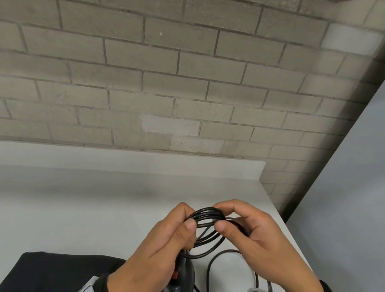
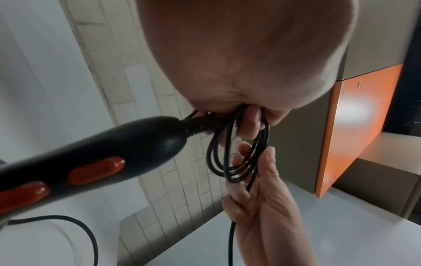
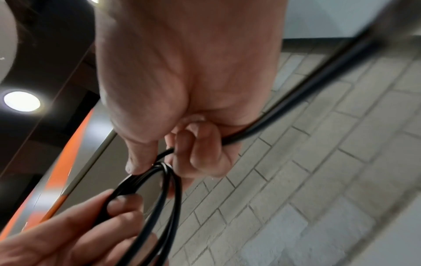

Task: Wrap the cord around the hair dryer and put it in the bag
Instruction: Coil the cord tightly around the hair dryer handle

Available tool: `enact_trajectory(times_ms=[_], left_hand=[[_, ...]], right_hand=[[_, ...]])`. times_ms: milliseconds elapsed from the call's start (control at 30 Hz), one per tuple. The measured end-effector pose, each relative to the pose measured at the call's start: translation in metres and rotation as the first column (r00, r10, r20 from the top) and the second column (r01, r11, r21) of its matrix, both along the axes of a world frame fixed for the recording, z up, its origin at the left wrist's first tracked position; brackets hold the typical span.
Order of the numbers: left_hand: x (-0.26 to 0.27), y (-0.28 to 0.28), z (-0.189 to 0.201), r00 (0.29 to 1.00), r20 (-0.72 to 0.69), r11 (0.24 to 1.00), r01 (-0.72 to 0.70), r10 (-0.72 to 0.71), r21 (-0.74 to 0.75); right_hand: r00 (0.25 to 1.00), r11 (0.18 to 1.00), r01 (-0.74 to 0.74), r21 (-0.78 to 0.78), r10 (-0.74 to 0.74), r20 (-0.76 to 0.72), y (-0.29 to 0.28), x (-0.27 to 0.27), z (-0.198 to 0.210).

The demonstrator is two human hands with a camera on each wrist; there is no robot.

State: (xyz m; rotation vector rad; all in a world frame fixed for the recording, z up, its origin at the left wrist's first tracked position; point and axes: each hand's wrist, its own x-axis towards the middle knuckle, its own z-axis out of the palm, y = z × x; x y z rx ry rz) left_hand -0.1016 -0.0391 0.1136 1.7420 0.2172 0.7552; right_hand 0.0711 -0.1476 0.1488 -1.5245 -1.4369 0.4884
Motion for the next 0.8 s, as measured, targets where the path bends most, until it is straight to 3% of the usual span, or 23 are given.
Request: enact_trajectory(times_ms=[133, 233, 400, 467, 567, 700, 800], left_hand=[[-0.001, 0.004, 0.002, 0.999, -0.034, 0.995, -0.023, 0.026, 0.101], [-0.001, 0.006, 0.002, 0.998, -0.063, 0.976, -0.003, 0.017, 0.218], [0.002, 0.001, 0.000, 0.991, -0.134, 0.937, 0.039, 0.009, 0.347], [0.003, -0.001, -0.001, 0.992, -0.126, 0.937, 0.024, 0.021, 0.348], [0.000, 0.000, -0.005, 0.995, -0.089, 0.946, -0.014, 0.045, 0.323], [0.000, 0.002, -0.009, 0.995, -0.033, 0.951, -0.080, 0.094, 0.297], [0.001, 0.002, -0.010, 0.992, -0.023, 0.951, -0.109, 0.120, 0.290]], right_hand=[[0.939, 0.987, 0.099, 0.125, -0.135, 0.316, -0.011, 0.005, 0.010], [0.899, 0.960, 0.047, 0.275, -0.161, 0.408, -0.015, 0.005, 0.020], [0.968, 0.894, 0.138, 0.427, -0.213, 0.133, 0.004, -0.006, 0.016], [0.967, 0.892, 0.168, 0.419, -0.232, 0.106, 0.015, -0.011, 0.008], [0.981, 0.942, 0.168, 0.292, -0.187, 0.040, 0.023, -0.012, -0.005], [0.998, 0.994, -0.026, 0.110, 0.032, -0.050, 0.016, -0.013, -0.014], [0.995, 0.998, -0.066, 0.008, 0.067, -0.073, 0.014, -0.013, -0.018]])
